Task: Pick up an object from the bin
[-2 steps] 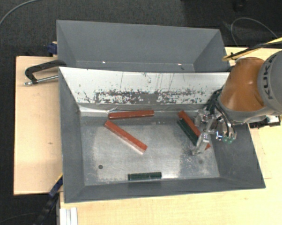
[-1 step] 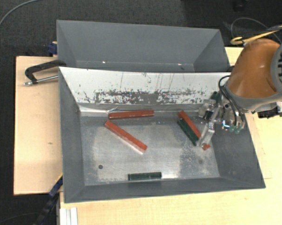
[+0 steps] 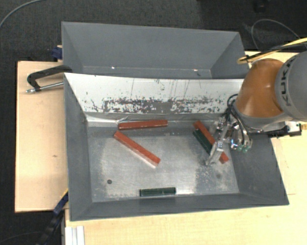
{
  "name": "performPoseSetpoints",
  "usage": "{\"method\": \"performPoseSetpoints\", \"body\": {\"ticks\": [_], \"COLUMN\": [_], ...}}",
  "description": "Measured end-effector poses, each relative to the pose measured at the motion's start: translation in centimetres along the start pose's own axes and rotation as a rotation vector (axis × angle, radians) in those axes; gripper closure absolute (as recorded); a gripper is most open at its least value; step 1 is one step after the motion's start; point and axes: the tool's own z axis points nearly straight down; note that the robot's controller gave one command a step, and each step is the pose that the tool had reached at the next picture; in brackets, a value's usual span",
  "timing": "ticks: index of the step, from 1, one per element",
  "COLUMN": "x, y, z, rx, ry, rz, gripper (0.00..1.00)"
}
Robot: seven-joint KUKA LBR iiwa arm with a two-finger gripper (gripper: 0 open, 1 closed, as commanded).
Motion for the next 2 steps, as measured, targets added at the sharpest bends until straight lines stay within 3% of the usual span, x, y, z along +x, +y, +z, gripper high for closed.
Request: {"method": "performPoseSetpoints", "body": {"ticks": [1,2], "x": [-0.1,-1.6], "y": [0.1,-1.6], "z": [-0.5,-12.9], "rx": [-0.002,0.001], "ry": [-0.005,-0.016], "rz": [-0.001,-0.292], "gripper": [1.00,1.00]}}
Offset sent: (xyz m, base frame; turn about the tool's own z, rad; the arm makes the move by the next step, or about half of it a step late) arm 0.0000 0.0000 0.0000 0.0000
